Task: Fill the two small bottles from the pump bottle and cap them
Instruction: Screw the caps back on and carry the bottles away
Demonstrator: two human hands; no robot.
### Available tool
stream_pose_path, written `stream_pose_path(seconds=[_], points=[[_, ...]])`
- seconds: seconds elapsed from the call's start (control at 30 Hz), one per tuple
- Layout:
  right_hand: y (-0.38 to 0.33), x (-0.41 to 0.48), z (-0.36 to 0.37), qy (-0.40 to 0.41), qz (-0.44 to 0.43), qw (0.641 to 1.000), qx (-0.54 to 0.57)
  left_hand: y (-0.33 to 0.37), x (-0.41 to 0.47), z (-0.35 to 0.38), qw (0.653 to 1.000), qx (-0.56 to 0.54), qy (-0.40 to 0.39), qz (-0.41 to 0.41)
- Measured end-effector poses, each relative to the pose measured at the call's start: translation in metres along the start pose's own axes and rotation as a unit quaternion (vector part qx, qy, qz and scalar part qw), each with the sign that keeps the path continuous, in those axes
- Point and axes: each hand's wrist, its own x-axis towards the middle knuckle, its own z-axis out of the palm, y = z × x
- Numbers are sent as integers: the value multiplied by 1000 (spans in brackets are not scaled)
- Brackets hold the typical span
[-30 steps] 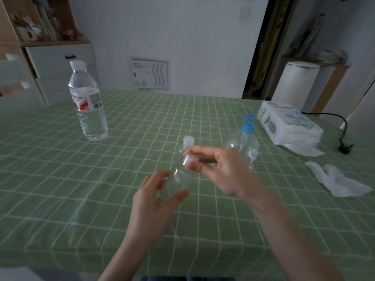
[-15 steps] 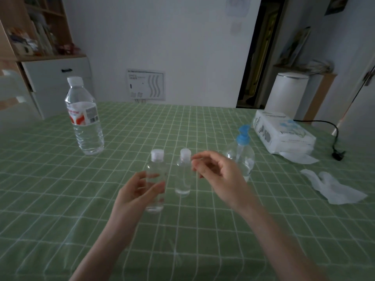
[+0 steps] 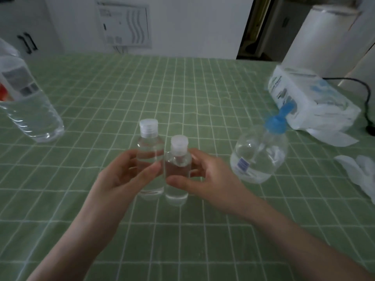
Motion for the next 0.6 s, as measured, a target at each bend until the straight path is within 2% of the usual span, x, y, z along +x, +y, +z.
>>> stream_pose_path(seconds=[0.2, 0.4, 0.6], points=[[-11, 9, -18, 0, 72, 992, 104, 23, 16, -5, 995, -42, 24, -84], [-66, -15, -52, 19, 180, 967, 182, 88, -3, 1, 984, -55, 26, -167], [-111, -74, -67, 45, 281, 931, 231, 127, -57, 18, 957, -111, 106, -247]])
